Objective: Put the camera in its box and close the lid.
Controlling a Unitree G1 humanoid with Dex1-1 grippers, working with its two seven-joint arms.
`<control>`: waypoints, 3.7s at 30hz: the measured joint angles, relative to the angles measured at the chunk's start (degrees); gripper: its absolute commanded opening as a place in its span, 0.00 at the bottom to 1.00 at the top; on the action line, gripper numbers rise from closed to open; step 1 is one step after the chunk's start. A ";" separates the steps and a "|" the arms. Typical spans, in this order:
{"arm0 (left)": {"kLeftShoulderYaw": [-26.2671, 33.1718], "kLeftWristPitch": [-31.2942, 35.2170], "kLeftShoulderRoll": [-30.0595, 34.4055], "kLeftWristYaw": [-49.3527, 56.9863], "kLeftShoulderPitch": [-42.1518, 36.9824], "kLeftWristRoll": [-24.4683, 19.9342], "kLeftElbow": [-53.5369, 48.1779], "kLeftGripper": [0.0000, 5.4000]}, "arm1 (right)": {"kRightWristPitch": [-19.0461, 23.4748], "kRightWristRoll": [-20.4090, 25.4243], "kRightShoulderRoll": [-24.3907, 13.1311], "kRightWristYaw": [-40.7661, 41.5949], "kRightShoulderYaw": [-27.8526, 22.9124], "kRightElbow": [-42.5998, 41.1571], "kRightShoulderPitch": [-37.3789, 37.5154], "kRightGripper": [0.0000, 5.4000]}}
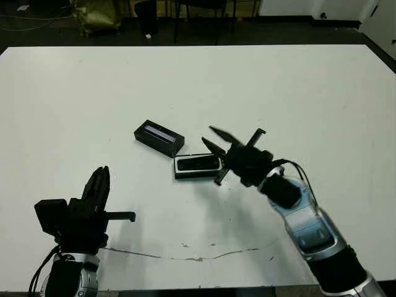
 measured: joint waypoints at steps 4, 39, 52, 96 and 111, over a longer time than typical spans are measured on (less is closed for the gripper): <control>-0.09 0.00 -0.01 -0.01 0.01 -0.05 -0.06 0.00 | 0.97 -2.36 0.31 0.15 2.31 1.08 1.25 0.01; 0.10 -1.32 -0.01 -0.82 0.02 -0.61 0.90 0.00 | 16.91 -1.82 -0.15 9.41 -0.03 -2.24 1.28 0.01; 0.19 -1.36 0.00 -0.99 -0.11 -0.67 1.25 0.00 | 21.69 2.85 -4.93 11.52 -3.65 -7.93 3.19 0.01; -23.21 4.70 33.22 -45.76 -84.00 22.60 61.83 0.00 | 25.36 46.90 -5.47 4.94 -31.54 -30.78 28.42 0.01; -26.29 -11.19 19.42 -30.81 -90.78 33.75 86.72 0.00 | 27.64 55.68 -6.58 2.31 -33.42 -36.30 33.93 0.01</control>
